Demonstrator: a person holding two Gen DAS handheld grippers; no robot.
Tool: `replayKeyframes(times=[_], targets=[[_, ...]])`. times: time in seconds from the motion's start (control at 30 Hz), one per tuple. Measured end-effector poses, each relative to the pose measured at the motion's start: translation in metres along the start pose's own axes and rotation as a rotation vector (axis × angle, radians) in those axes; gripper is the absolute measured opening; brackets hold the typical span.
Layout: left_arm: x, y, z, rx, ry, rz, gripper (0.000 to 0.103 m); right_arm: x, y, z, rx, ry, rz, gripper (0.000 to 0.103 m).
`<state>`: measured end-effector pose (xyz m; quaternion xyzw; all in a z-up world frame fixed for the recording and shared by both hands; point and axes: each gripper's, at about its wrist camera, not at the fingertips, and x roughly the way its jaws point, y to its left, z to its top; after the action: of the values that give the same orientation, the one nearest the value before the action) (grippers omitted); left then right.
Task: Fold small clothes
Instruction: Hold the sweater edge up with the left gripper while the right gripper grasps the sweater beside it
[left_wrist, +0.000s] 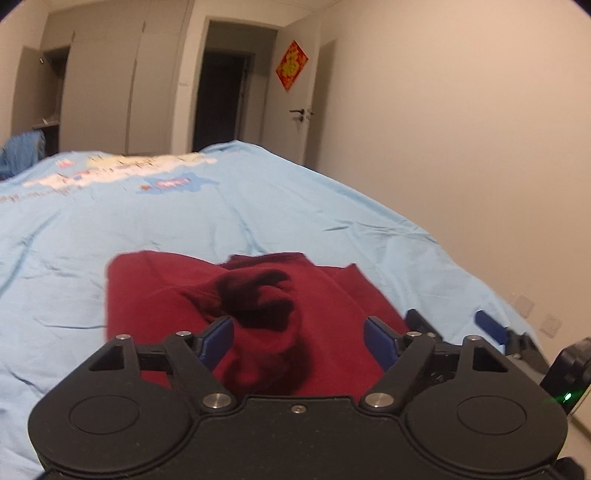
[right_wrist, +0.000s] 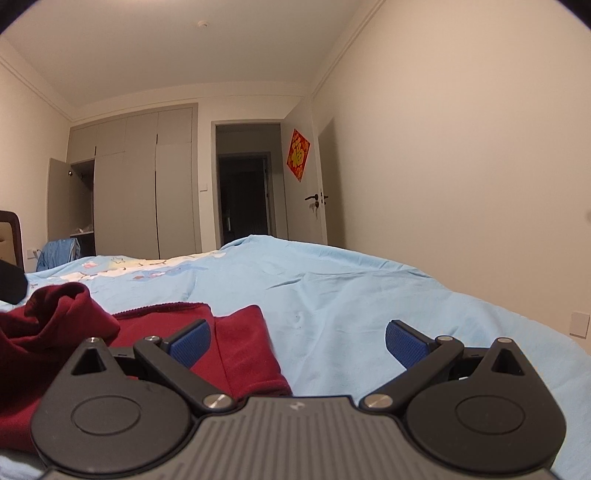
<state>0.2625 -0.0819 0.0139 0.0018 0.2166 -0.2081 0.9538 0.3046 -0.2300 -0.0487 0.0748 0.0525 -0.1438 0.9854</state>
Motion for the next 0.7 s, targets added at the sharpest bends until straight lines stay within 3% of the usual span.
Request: replayKeyframes(times=[0.1,0.23,0.33,0.4,0.5,0.7], targets=[[0.0,0.004,-0.008,0.026,0.015,0.096,0.079,0.0,0.002,0.0,-0.011,0.008,0.013,0.103],[0.004,0.012,-0.018,0.021,0.044,0.121,0.069,0.001,0.002,0.0,-0.017,0.027,0.033,0.103],[0.005,0.01,-0.022,0.052,0.036,0.124,0.053,0.001,0.004,0.0,-0.026,0.039,0.045,0.103],[0.006,0.008,-0.024,0.078,0.029,0.11,0.03,-0.001,0.006,0.0,-0.035,0.049,0.059,0.103],[0.007,0.003,-0.027,0.107,0.021,0.117,0.018,-0.003,0.009,0.002,-0.048,0.062,0.093,0.103],[-0.001,0.006,-0.031,0.105,-0.012,0.105,0.011,-0.002,0.006,0.023,-0.007,0.139,0.278,0.103]])
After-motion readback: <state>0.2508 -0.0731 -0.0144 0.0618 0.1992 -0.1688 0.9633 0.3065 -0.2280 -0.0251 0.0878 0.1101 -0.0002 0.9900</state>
